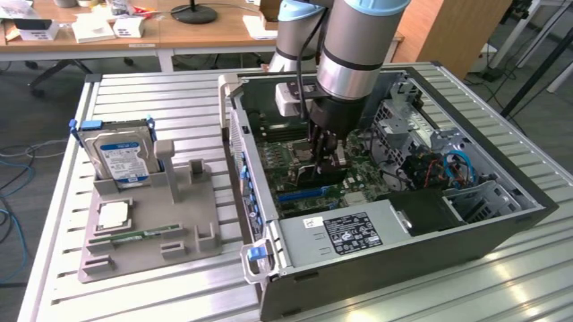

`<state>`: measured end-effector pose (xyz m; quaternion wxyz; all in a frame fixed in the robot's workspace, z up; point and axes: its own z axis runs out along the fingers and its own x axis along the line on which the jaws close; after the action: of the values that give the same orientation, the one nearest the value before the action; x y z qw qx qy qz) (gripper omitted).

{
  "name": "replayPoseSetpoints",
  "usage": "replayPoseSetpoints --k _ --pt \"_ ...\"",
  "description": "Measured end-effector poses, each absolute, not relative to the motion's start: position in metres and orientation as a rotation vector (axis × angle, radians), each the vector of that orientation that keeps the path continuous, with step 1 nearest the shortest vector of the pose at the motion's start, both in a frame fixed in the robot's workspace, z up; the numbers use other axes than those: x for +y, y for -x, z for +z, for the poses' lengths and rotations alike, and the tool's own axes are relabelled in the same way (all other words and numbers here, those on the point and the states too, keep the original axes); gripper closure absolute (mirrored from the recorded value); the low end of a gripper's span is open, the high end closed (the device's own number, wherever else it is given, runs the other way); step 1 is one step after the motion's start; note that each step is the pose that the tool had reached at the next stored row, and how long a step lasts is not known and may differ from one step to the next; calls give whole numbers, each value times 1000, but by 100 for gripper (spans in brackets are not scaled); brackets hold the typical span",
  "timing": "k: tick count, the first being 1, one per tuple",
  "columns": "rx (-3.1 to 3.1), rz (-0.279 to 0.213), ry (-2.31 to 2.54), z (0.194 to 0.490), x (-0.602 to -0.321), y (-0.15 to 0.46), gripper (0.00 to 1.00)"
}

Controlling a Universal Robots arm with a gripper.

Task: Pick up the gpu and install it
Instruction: 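Insert the gpu into the slot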

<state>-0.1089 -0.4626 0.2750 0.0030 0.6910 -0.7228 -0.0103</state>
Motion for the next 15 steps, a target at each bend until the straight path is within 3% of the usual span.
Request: replayPoseSetpoints --k 15 --pt "-2264 -44 -2164 275 -463 109 74"
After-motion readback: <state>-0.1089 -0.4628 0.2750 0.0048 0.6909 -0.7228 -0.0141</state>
